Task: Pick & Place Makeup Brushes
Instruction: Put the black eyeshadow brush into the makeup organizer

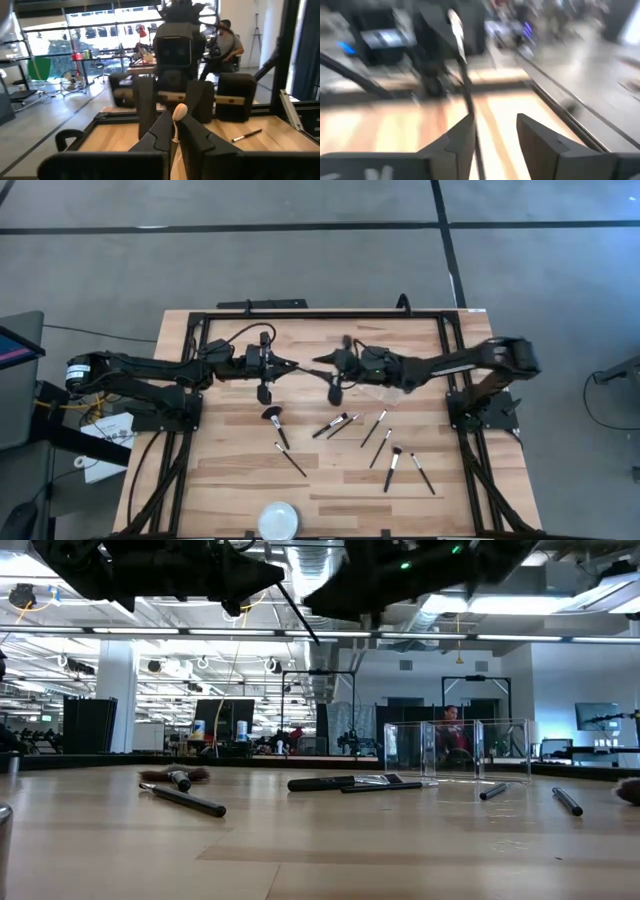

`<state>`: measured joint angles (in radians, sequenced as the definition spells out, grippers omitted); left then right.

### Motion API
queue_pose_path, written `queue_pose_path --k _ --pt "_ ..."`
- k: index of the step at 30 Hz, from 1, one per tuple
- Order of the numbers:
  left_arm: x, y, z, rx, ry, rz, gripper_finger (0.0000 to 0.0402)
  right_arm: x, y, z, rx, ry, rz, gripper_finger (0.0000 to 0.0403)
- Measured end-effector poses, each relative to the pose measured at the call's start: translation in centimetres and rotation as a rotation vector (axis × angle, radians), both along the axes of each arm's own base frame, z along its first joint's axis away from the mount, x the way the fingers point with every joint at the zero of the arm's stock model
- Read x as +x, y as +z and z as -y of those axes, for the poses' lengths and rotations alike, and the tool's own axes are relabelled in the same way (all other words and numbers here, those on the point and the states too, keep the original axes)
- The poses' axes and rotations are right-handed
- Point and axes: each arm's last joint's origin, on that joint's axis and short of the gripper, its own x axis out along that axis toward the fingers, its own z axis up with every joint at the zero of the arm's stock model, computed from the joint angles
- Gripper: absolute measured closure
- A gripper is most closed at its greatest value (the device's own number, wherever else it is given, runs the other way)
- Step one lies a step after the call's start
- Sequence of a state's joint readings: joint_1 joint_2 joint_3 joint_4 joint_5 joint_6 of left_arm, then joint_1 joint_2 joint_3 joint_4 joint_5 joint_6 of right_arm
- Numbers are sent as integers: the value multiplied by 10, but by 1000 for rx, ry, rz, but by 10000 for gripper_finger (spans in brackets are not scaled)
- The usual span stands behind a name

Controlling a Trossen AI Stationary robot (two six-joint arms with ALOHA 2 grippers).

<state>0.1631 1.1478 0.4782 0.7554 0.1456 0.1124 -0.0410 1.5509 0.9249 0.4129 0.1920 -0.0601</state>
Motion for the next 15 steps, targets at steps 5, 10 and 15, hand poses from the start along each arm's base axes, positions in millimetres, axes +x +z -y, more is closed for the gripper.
queue_pose_path --k 5,10,15 --pt "20 5 -4 -33 7 -9 387 -41 23 -8 34 -122 -163 223" --pt "68 -8 -12 -23 12 -92 387 -71 39 -12 155 -169 -194 209" --pt "112 -18 -20 8 52 -116 387 -83 42 -11 202 -195 -226 214"
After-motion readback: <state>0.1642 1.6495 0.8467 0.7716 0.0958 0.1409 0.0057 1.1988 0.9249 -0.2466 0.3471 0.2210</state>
